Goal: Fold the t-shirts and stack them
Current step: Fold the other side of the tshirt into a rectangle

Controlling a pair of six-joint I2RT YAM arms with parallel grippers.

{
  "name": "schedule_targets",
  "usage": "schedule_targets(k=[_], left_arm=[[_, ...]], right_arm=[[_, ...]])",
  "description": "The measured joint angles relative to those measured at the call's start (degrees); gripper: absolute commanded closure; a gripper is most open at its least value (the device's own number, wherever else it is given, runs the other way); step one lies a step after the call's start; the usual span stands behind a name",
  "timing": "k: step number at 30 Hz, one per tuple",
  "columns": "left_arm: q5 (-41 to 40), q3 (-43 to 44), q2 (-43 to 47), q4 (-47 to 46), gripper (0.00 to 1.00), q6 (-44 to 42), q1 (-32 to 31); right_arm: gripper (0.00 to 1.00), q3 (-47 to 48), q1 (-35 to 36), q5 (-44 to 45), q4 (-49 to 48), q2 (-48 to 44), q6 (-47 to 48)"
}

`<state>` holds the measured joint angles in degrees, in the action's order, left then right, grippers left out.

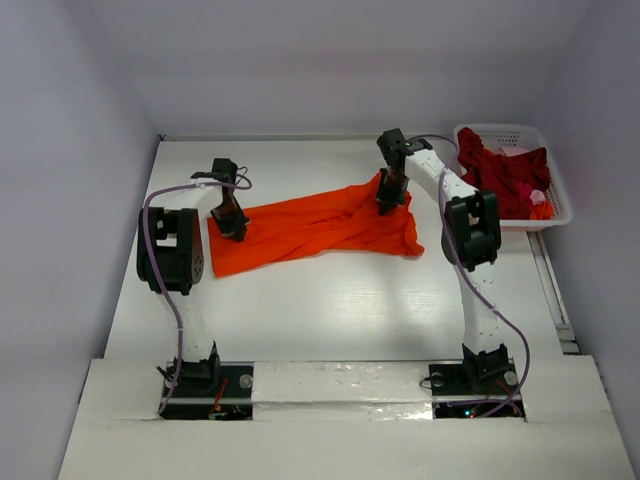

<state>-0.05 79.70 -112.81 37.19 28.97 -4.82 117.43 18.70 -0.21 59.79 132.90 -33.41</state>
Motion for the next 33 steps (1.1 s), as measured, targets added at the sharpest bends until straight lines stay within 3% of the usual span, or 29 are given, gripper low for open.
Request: schedule_targets(k=[33], left_arm=[[2.51,-10.03,7.61,1.27,1.00,-0.04,-0.83]], right_arm=[[1.00,9.62,-1.14,-5.44,3.96,6.82,-1.14]])
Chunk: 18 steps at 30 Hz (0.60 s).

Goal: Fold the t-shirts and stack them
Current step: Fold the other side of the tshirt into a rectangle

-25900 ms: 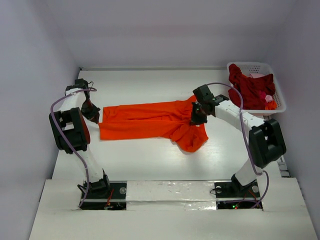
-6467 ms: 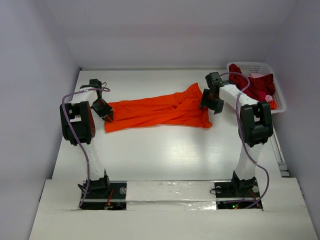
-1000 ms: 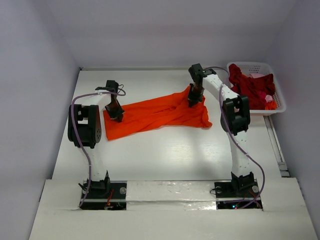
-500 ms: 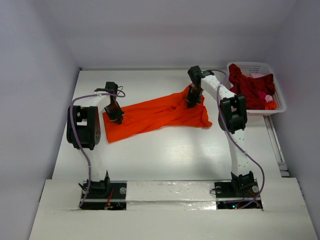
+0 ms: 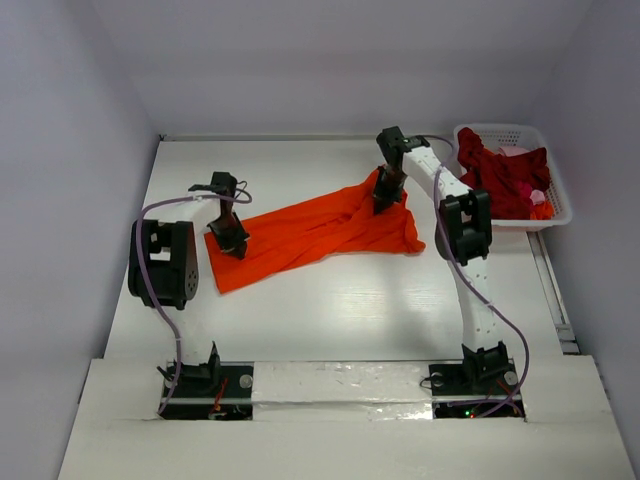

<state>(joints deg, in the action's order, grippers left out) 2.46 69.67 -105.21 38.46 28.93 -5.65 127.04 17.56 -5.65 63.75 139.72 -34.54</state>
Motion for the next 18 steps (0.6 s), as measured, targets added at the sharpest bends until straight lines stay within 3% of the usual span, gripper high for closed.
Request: schedule_targets(k=[18], left_arm=[[2.49,-8.39,5.62,-0.66,1.00,1.60,-4.59]], right_arm=[[1.00,6.99,-0.35,-1.14,2.89,4.79,0.02]])
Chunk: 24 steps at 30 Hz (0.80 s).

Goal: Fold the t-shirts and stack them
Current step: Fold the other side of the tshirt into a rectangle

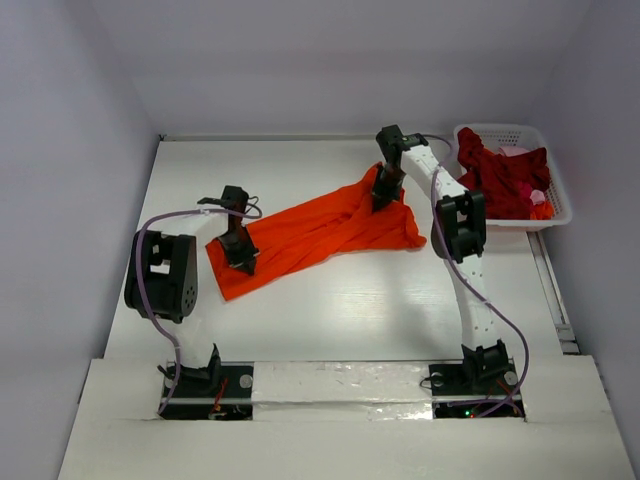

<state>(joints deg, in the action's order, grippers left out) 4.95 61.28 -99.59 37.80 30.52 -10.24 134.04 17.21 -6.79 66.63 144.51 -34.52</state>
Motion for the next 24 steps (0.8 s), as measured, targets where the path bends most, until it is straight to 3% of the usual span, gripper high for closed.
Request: schedule_targets(k=[10,19,24], left_arm=[[-1.18,-1.44,3.06,1.51,1.00,1.42,-0.31],[-7.34,14.53,2.86,5.90,1.00,1.90,-0.15],[-9.53,17.59,2.56,6.54,1.00,1.62,1.42]], right_arm=[[1.00,4.26,0.00,-0.55,0.76,1.55,0.59],[1.00,4.26,0.00,2.51,0.76,1.49,3.45],[1.00,4.20,0.59,4.74,0.81,-0.31,4.79]])
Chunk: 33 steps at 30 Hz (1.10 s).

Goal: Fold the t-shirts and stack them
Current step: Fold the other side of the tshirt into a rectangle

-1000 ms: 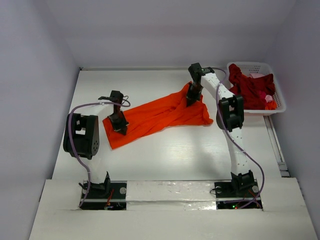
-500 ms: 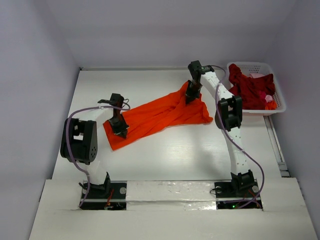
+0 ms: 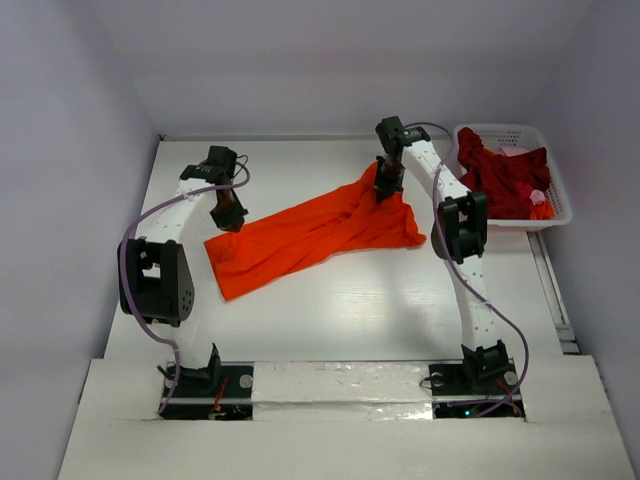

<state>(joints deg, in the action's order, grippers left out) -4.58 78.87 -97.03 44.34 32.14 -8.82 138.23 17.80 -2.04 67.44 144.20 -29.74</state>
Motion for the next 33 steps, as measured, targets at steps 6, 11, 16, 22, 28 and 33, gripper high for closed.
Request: schedule_targets(k=[6,11,16,22,28,33], left_arm=[[-1.92,-0.79,-0.74,0.09,1.00,-0.17,4.92],[-2.91,-1.11,-0.74,-0.24,1.00,-0.61,7.34],[-3.48,-2.49,-0.90,-0.98,1.00,-1.33,8.20],[-3.39,-4.63,-1.81,-2.10,1.00,-1.49,8.57],[-2.82,-6.01,-1.81,-3.58,1.00,-1.14,10.32],[-2.99,-6.14,-1.81,-4.76,1.00,-0.66,11.54]], right_arm=[[1.00,-0.37,4.76,2.82,-0.11,-9.92,1.36],[1.00,-0.87,13.77,4.52,-1.51,-21.22,2.49],[1.00,-7.19,23.41,3.32,-4.50,-27.65,4.07],[1.00,-23.96,30.75,2.84,-8.85,-26.29,4.50],[1.00,-30.45,35.17,3.37,-9.73,-23.76,4.63],[1.00,-29.07,37.57,3.72,-11.02,-23.74,5.20]])
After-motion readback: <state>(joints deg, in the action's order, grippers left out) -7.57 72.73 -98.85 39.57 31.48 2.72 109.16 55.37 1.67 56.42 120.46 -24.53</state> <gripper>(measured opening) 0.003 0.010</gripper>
